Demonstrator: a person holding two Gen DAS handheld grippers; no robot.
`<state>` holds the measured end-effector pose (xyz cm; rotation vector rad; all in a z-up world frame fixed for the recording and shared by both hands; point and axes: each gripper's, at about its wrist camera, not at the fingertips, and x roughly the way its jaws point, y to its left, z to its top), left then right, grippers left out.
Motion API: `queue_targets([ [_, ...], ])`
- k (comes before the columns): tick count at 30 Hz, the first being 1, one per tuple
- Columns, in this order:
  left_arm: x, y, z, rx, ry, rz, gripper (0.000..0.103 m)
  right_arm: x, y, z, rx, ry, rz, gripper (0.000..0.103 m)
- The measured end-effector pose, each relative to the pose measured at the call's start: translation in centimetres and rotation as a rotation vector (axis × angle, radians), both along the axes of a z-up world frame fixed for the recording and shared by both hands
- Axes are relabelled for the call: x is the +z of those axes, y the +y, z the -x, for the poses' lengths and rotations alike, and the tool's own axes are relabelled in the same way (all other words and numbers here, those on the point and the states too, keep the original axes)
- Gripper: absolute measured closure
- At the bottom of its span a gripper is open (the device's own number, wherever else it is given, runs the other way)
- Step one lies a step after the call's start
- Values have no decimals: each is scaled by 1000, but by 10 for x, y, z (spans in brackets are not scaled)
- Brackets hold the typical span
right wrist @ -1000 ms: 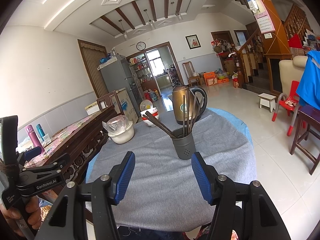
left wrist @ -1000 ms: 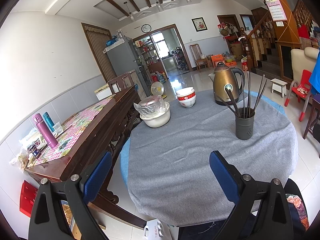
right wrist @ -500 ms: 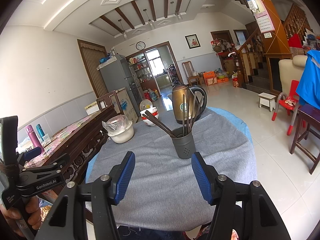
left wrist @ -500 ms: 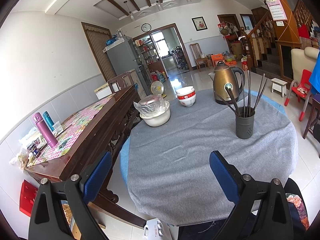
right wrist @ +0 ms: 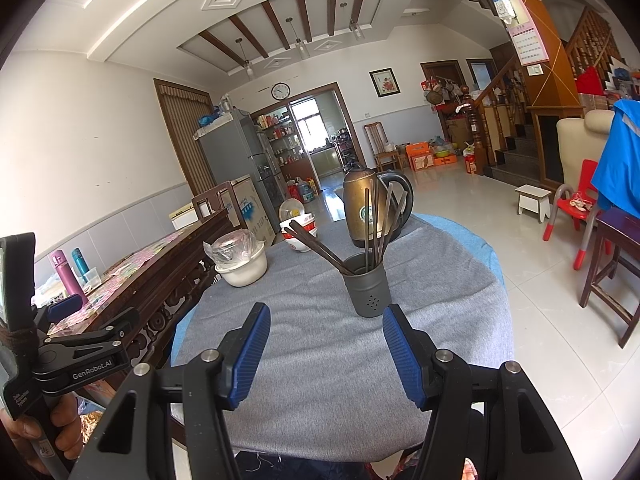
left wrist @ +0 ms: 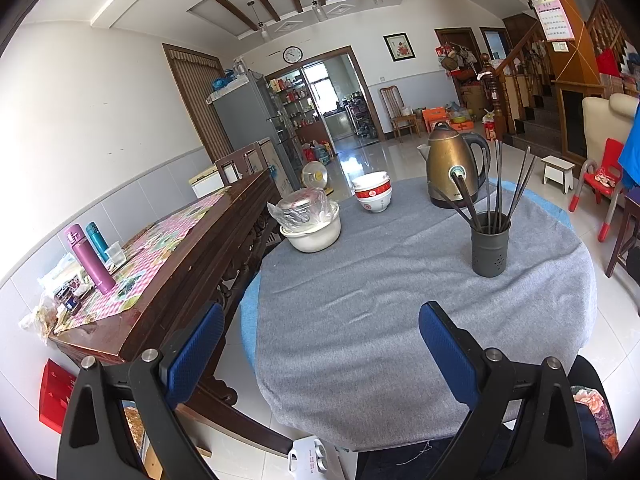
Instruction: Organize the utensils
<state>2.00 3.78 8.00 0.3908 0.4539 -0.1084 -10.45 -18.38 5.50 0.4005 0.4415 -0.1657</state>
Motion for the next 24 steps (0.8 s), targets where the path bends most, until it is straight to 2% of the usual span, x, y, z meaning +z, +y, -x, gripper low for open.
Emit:
queue_targets([
  [24,-2,2,0,4,3,0,5,-1,-1,0,-1,1,0,40],
])
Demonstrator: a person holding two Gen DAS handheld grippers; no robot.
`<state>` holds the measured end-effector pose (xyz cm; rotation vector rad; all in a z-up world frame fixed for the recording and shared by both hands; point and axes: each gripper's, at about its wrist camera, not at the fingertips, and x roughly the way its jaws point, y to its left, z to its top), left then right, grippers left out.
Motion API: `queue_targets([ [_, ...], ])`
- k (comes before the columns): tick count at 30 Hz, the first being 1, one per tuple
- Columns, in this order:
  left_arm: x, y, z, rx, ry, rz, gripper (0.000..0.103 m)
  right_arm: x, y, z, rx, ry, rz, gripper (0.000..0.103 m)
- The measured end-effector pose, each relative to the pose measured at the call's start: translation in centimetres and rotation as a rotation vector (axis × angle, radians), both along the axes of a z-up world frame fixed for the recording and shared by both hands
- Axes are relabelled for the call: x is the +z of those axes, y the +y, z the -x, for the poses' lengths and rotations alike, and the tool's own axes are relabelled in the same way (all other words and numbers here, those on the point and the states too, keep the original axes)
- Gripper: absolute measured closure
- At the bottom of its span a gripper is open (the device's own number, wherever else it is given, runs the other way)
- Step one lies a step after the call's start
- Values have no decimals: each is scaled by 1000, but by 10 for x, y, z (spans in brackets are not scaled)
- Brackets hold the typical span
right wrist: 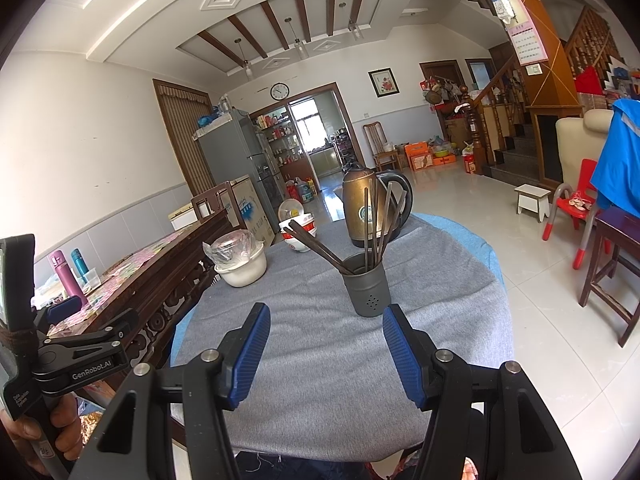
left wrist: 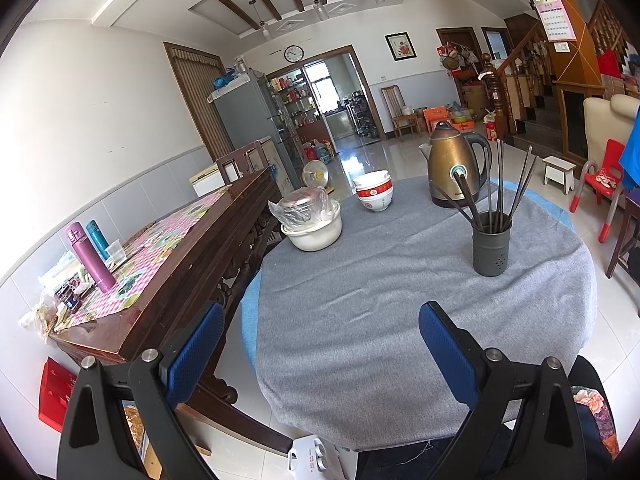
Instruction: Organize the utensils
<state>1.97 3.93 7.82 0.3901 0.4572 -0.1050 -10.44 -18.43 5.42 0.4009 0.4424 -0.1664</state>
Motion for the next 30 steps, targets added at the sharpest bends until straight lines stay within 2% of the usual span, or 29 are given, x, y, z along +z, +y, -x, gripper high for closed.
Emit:
queue_targets([
  [30,1,1,-2,5,1,0,5,-2,1,-1,-1,-1,2,40],
])
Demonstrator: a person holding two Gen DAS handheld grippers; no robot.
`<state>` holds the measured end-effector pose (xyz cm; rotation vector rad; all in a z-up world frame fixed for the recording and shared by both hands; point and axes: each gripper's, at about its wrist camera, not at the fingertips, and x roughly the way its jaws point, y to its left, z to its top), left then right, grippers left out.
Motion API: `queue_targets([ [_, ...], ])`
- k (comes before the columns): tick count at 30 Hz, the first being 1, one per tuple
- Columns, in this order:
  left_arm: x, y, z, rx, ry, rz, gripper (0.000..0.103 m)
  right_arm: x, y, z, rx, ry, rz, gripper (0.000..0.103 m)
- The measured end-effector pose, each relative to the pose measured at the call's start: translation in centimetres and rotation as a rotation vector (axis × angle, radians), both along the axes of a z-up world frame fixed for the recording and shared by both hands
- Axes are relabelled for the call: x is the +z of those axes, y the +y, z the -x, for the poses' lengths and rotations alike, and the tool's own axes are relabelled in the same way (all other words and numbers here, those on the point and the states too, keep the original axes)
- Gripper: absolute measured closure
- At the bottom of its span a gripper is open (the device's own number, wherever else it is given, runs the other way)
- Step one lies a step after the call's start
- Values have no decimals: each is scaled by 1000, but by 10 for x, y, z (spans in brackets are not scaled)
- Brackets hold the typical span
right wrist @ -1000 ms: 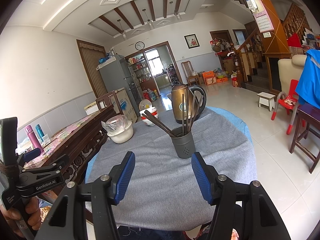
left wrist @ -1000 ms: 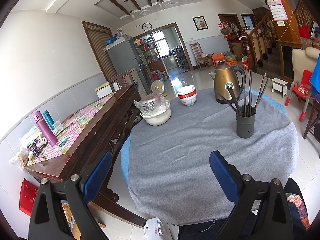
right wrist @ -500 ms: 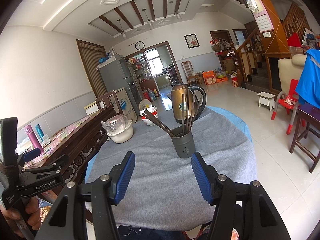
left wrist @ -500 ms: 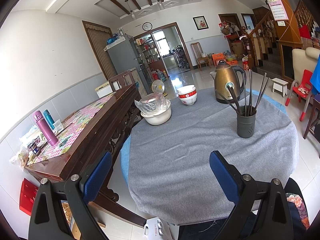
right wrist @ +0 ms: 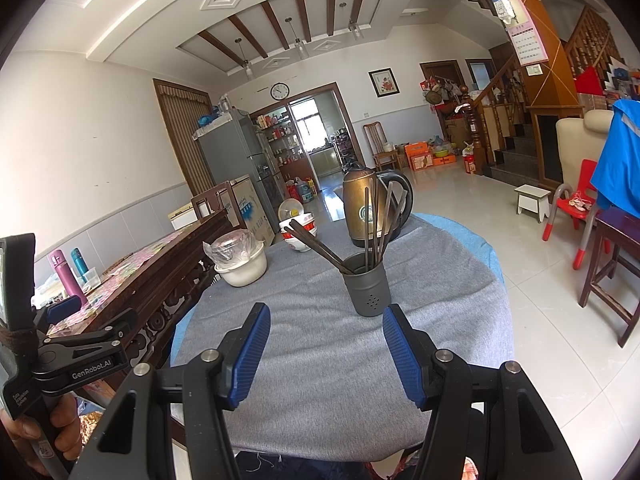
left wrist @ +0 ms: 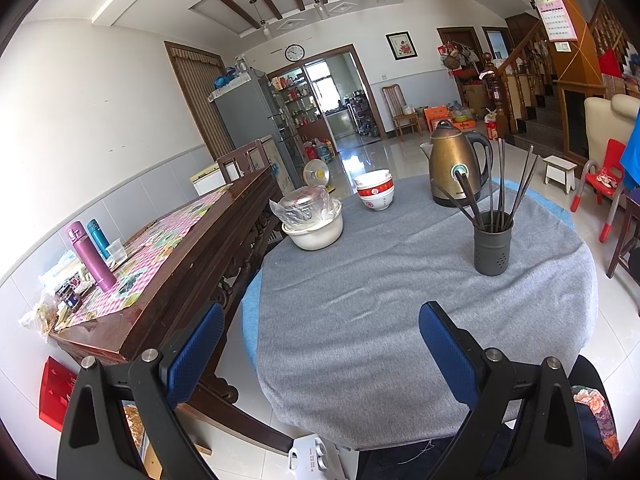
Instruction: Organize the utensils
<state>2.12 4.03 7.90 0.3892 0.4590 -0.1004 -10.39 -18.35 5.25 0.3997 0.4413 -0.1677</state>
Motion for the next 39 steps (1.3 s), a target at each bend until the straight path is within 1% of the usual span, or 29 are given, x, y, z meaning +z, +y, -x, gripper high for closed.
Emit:
queue_targets([
  [39,2,0,0,2,1,2,5,-3,2,-1,-6,0,-5,40],
])
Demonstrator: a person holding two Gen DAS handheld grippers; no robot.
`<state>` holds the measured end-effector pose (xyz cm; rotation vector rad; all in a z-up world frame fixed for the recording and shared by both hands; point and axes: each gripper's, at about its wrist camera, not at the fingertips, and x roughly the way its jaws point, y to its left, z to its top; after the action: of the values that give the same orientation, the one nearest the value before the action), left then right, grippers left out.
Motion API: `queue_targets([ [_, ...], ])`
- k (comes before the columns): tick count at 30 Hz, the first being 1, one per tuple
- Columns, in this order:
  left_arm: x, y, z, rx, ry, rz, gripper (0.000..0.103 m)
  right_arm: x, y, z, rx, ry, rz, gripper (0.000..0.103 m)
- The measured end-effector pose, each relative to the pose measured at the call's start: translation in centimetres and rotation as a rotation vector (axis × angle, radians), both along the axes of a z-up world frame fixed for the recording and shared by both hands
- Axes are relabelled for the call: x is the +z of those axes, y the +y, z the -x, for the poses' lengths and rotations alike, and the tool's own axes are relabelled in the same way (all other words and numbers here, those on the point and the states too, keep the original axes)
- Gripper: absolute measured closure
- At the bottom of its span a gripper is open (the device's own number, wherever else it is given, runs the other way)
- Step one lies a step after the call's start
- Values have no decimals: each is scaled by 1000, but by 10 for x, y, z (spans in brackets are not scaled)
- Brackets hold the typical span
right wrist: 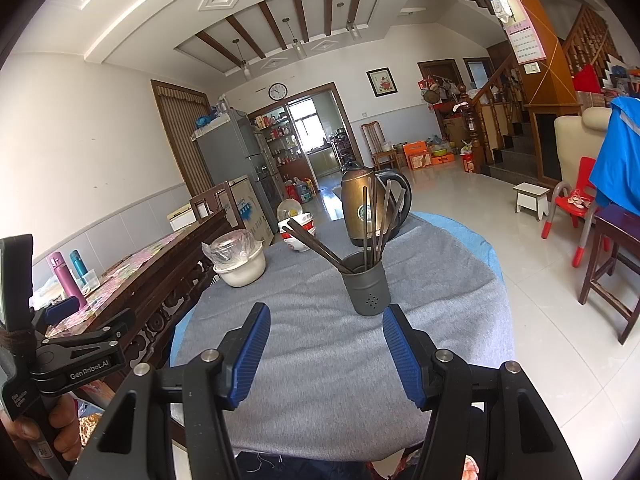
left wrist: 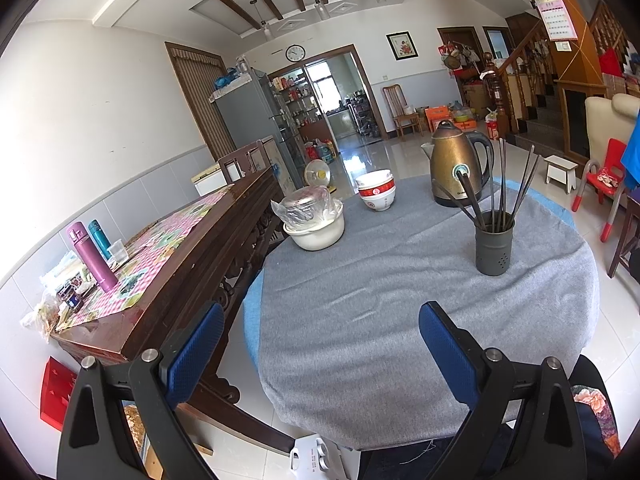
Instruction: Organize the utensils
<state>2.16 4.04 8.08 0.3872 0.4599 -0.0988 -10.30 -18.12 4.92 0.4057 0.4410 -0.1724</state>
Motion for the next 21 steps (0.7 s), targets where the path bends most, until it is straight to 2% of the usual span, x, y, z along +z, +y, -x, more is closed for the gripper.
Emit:
queue_targets([
  [21,-1,3,-2,1,6,1,5,-2,1,-1,-3,2,-2,40],
])
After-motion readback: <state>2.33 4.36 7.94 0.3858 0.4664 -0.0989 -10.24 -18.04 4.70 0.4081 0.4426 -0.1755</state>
